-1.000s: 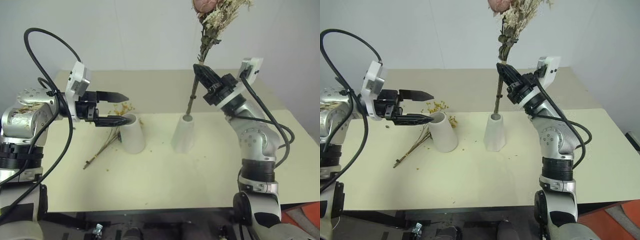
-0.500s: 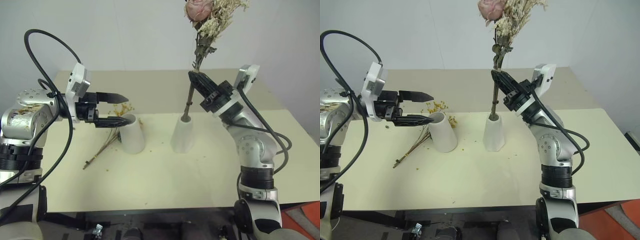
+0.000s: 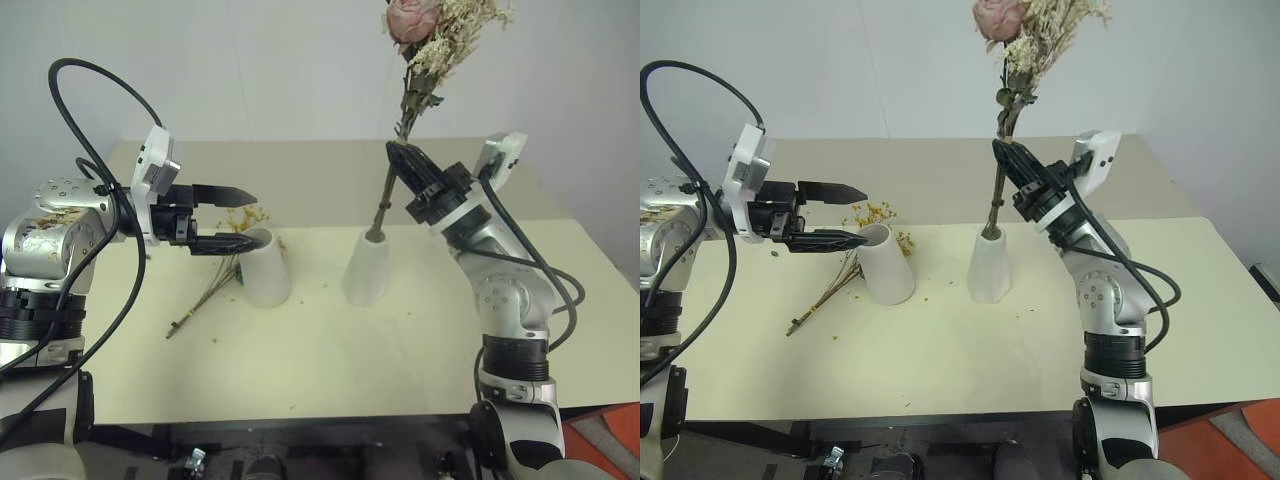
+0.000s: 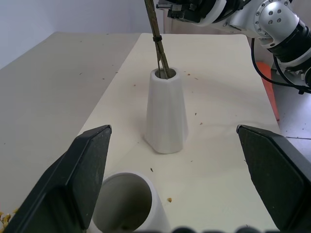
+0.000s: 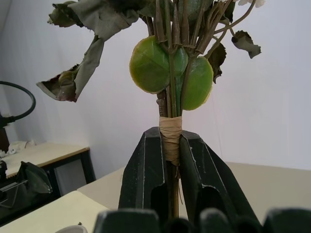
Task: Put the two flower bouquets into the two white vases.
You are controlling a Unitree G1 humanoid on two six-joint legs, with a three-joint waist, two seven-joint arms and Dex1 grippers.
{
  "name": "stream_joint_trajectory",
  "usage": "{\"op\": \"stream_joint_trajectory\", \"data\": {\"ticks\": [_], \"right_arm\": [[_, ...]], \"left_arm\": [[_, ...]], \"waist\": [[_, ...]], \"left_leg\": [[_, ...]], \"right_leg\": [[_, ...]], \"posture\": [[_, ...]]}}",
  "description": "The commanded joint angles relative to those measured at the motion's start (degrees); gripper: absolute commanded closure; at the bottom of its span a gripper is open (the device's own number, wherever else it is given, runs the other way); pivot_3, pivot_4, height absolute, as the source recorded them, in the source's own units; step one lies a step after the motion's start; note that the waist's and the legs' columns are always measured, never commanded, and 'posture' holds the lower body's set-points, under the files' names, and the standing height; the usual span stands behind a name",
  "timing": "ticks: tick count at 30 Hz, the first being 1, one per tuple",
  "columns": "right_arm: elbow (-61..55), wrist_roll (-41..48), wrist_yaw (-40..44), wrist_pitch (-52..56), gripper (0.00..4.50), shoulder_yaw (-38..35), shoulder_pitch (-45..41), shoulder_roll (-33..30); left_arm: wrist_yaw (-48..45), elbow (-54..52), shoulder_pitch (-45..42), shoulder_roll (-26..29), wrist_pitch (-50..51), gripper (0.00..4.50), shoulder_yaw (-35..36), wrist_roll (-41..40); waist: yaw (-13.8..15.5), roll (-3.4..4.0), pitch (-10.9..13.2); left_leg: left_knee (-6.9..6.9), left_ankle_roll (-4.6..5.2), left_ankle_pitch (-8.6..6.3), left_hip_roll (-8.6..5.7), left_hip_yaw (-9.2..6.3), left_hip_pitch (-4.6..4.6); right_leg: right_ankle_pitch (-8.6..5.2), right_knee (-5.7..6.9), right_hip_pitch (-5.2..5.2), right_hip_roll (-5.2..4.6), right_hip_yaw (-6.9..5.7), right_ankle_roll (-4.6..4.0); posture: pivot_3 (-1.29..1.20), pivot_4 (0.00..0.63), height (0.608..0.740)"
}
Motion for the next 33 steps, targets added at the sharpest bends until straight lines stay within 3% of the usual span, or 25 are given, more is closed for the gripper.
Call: {"op": "stream_joint_trajectory", "data": {"ticks": [1,33], "right_arm": [[-1.2,1.5,-1.1,-1.0,4.31,-1.7,-2.2,-0.1],[-2.9,1.9,-0.9,-1.0,4.31,0.7,0.7,0.7]], "left_arm": [[-0.2,-1.1,-1.3,0.4,0.1,0.00,0.8,-0.3],[0.0,-1.4,-1.1,0.4,0.0,0.00,0.7,0.1]], "waist": [[0.0,0.00,0.0],[0.0,0.00,0.0]], "left_leg": [[0.00,0.00,0.00,0.00,0.00,0.00],[0.00,0.00,0.00,0.00,0.00,-0.01]], "right_leg": [[0.00,0.00,0.00,0.00,0.00,0.00],[0.00,-0.01,-0.01,0.00,0.00,0.00]], "posture": [[0.00,0.150,0.740],[0.00,0.150,0.740]]}}
